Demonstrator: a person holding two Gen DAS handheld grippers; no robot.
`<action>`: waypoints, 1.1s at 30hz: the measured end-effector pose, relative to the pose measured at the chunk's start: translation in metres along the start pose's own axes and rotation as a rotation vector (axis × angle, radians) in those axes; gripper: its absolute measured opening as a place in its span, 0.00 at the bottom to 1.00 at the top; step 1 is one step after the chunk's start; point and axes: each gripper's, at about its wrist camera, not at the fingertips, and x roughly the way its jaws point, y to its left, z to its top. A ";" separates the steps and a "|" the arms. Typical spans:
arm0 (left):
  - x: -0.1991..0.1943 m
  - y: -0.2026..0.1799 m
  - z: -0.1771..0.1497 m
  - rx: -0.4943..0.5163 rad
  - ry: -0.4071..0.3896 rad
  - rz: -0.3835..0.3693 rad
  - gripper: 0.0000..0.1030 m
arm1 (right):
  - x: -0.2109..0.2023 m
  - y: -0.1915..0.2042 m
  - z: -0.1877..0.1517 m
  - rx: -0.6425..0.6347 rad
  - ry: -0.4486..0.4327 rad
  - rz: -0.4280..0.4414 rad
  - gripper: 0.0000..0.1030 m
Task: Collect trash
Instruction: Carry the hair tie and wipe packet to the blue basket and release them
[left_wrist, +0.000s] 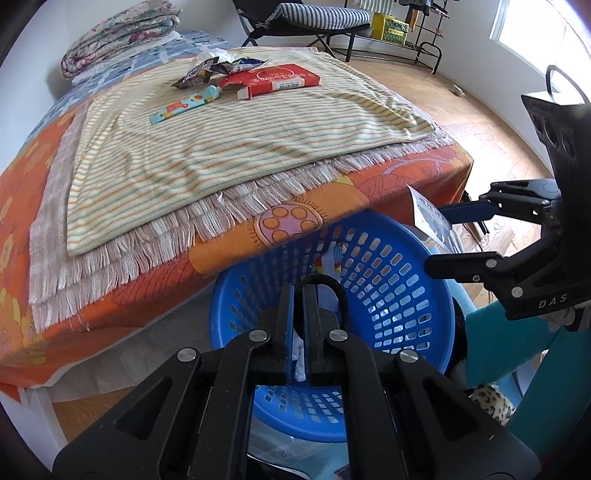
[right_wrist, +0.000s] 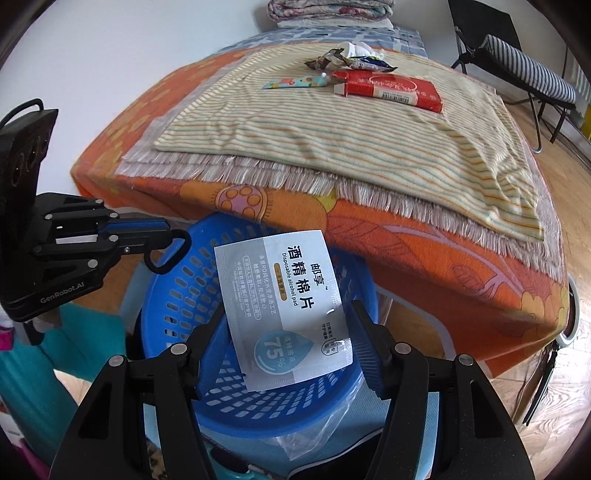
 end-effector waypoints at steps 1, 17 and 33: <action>0.000 0.000 -0.001 0.000 0.001 -0.001 0.02 | 0.001 0.001 -0.001 0.002 0.003 0.003 0.59; 0.009 0.001 -0.005 -0.002 0.033 0.001 0.25 | 0.010 -0.001 -0.003 0.019 0.030 0.006 0.65; 0.007 0.012 0.012 -0.039 0.039 -0.029 0.46 | 0.003 -0.011 0.010 0.058 -0.002 0.026 0.66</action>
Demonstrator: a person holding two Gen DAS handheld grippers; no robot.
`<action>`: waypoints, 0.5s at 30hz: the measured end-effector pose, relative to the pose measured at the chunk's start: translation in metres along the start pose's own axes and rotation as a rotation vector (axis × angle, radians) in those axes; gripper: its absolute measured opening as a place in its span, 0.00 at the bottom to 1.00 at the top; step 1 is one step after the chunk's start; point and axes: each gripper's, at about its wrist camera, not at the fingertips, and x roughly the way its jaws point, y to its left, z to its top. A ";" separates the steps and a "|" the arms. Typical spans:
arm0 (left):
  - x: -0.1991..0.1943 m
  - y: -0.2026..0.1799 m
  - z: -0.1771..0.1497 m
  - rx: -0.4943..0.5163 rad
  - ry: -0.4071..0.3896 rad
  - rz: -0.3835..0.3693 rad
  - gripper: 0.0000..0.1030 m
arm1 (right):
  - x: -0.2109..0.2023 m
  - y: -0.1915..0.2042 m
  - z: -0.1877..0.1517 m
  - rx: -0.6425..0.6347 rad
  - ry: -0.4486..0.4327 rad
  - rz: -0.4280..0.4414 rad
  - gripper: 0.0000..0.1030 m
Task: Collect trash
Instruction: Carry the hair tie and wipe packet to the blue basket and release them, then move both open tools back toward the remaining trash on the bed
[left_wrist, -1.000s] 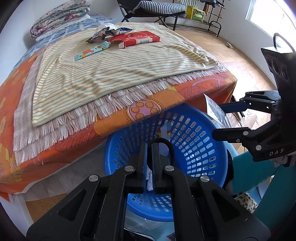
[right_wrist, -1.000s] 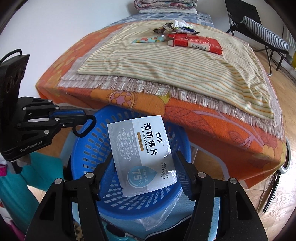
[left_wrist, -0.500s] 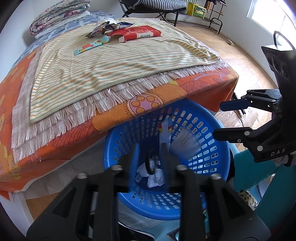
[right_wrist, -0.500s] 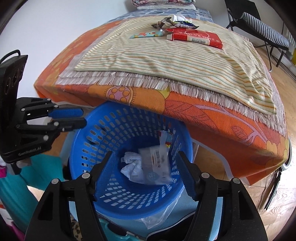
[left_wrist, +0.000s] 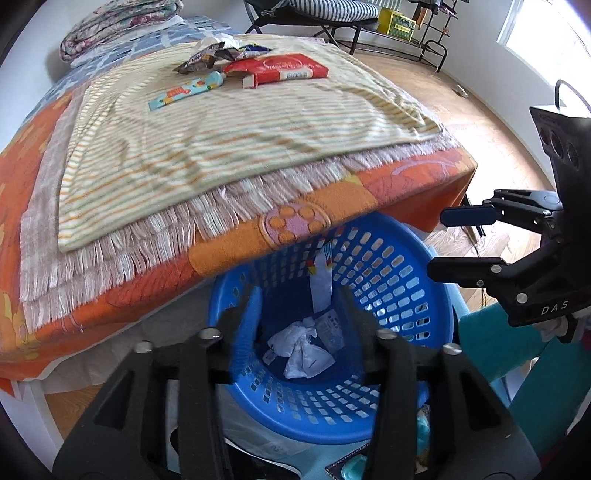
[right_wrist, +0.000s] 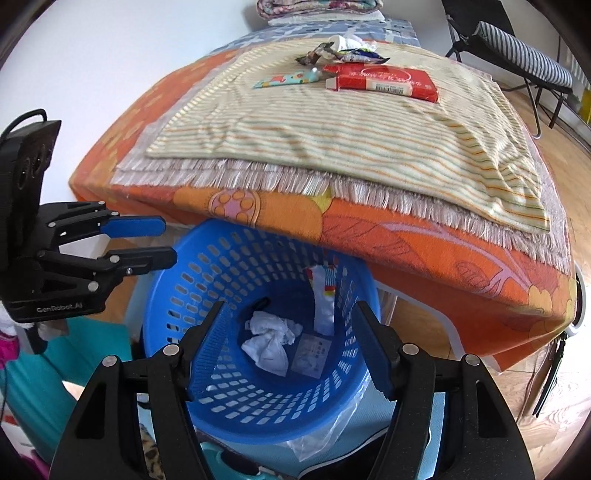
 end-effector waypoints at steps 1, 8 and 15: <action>-0.001 0.001 0.003 0.000 -0.004 0.000 0.46 | -0.002 -0.002 0.002 0.004 -0.005 0.001 0.66; -0.008 0.015 0.036 -0.020 -0.031 -0.015 0.46 | -0.014 -0.019 0.030 0.039 -0.066 0.012 0.66; -0.006 0.038 0.074 -0.038 -0.052 -0.010 0.46 | -0.019 -0.041 0.068 0.039 -0.112 0.004 0.66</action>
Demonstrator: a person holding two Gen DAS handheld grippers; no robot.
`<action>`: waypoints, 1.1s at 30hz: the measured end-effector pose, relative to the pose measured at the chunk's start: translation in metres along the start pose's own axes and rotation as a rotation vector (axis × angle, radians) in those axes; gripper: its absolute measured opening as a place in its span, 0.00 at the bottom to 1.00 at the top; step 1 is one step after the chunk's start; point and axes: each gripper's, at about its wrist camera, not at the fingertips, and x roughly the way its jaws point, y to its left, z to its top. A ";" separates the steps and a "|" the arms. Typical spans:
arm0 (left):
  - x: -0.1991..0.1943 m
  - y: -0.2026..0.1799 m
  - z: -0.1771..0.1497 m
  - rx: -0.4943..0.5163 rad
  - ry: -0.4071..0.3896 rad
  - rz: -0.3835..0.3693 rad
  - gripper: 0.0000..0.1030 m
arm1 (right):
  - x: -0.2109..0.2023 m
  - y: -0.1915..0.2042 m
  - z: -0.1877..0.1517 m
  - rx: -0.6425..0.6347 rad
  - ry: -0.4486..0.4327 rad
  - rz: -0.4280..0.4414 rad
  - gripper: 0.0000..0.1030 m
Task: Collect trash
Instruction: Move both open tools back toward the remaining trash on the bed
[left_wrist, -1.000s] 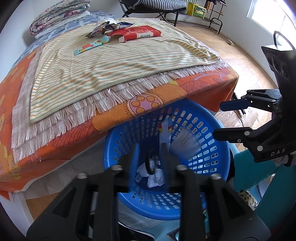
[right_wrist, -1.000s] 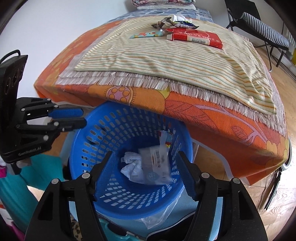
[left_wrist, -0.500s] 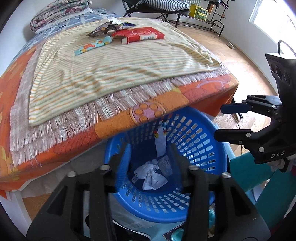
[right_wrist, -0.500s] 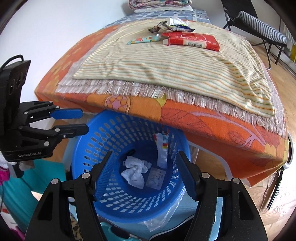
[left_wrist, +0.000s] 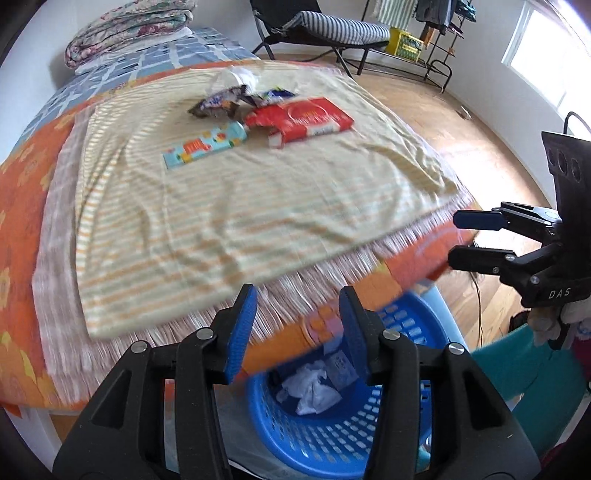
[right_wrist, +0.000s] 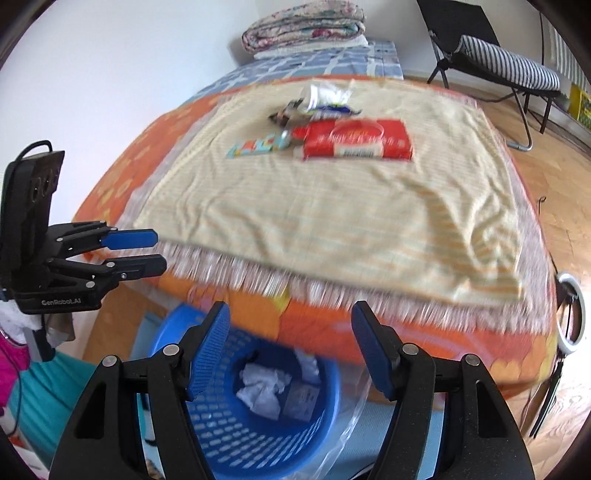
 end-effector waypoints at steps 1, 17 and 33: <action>0.001 0.003 0.005 -0.003 -0.001 0.001 0.46 | 0.001 -0.002 0.004 -0.002 0.000 0.000 0.66; 0.040 0.059 0.095 -0.094 -0.033 -0.026 0.46 | 0.048 -0.076 0.131 0.099 -0.005 0.035 0.66; 0.095 0.112 0.148 -0.233 -0.048 -0.080 0.46 | 0.138 -0.117 0.206 0.167 0.012 0.054 0.66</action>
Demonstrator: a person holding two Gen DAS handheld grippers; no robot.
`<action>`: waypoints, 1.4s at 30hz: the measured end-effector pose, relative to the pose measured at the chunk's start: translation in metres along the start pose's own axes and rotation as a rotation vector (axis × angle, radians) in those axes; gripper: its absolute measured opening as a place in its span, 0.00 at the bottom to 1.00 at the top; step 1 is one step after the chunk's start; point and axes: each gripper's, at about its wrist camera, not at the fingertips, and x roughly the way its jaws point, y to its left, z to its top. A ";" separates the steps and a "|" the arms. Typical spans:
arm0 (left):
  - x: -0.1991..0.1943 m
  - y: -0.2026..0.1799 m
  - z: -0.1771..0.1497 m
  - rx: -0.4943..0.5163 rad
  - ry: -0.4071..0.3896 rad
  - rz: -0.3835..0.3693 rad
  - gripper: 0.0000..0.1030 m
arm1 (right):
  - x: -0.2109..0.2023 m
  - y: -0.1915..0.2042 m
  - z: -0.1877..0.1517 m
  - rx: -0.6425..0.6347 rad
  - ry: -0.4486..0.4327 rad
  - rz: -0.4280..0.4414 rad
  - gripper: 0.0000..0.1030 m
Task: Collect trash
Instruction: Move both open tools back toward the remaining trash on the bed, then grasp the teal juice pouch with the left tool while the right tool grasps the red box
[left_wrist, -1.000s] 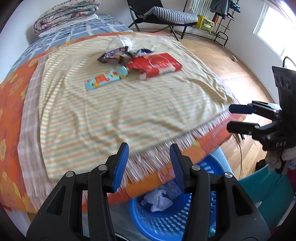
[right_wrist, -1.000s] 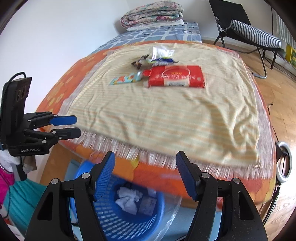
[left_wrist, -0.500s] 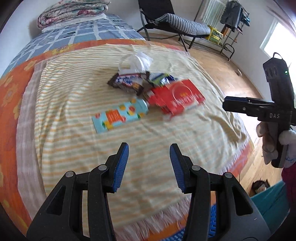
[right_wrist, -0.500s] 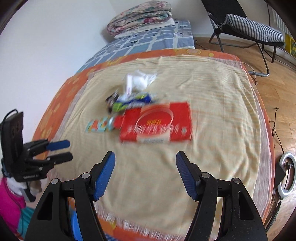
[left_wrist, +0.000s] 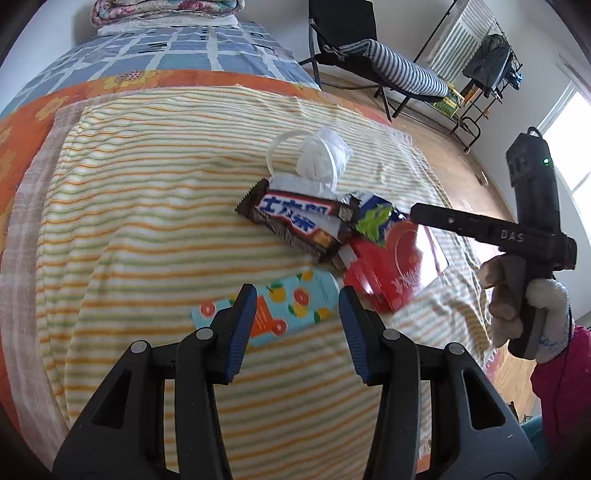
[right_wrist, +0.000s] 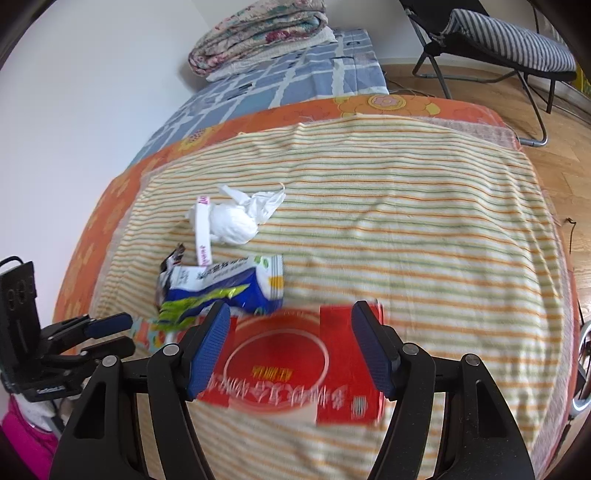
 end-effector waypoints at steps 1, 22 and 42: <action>0.002 0.002 0.002 -0.006 0.001 -0.007 0.46 | 0.002 -0.001 0.001 0.005 -0.004 0.004 0.66; 0.006 -0.008 -0.023 0.079 0.116 -0.048 0.46 | -0.010 -0.014 -0.036 -0.016 0.147 0.065 0.66; 0.018 0.036 0.004 -0.086 0.042 -0.034 0.60 | -0.051 0.009 -0.064 -0.072 0.102 0.031 0.66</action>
